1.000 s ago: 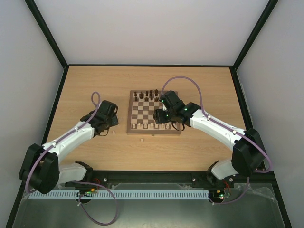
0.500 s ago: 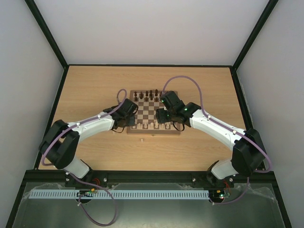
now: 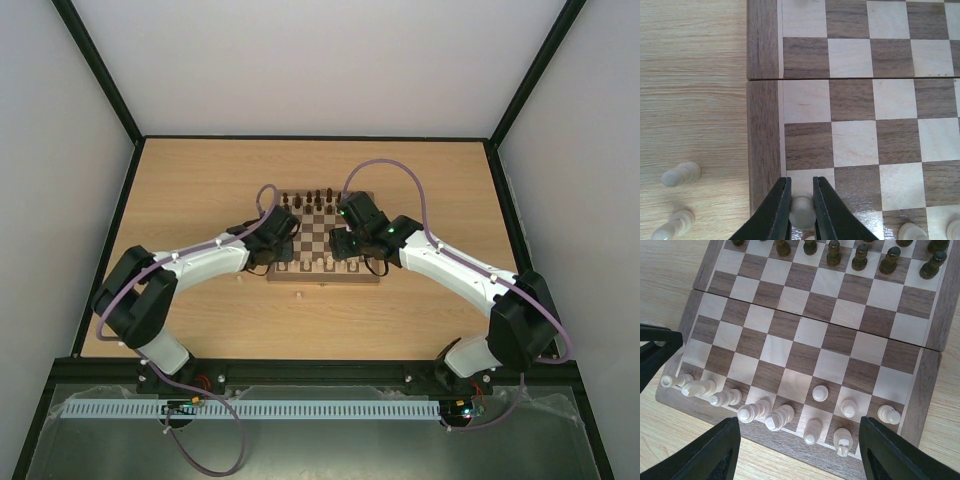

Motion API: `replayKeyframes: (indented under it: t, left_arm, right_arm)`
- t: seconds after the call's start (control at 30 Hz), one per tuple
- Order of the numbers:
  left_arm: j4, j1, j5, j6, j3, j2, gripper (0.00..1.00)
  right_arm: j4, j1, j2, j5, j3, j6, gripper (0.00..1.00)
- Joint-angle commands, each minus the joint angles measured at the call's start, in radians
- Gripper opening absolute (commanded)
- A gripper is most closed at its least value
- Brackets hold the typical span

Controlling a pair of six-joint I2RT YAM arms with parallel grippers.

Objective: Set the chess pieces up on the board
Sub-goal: Place the chess piece on the chessboard.

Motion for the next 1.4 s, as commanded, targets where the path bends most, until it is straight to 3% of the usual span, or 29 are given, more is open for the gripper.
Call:
replayKeyframes:
  t: [0.0, 0.8, 0.97, 1.23, 1.37]
  left_arm:
    - [0.021, -0.014, -0.017, 0.013, 0.016, 0.026, 0.09]
    - [0.021, -0.026, -0.023, 0.016, 0.017, 0.078, 0.15]
    - [0.024, -0.027, -0.022, 0.02, 0.02, 0.079, 0.26]
    - [0.022, -0.03, -0.022, 0.021, 0.031, 0.074, 0.32]
    - [0.007, -0.033, -0.031, 0.024, 0.047, 0.039, 0.4]
  right_arm:
    - [-0.044, -0.004, -0.012, 0.024, 0.0, -0.003, 0.65]
    - [-0.043, -0.005, -0.003, 0.032, 0.002, -0.004, 0.65]
    - [-0.041, -0.004, -0.002, 0.031, 0.002, -0.006, 0.65]
    - [-0.041, -0.005, -0.004, 0.032, 0.001, -0.006, 0.65]
    - [-0.042, -0.005, -0.006, 0.034, 0.002, -0.006, 0.66]
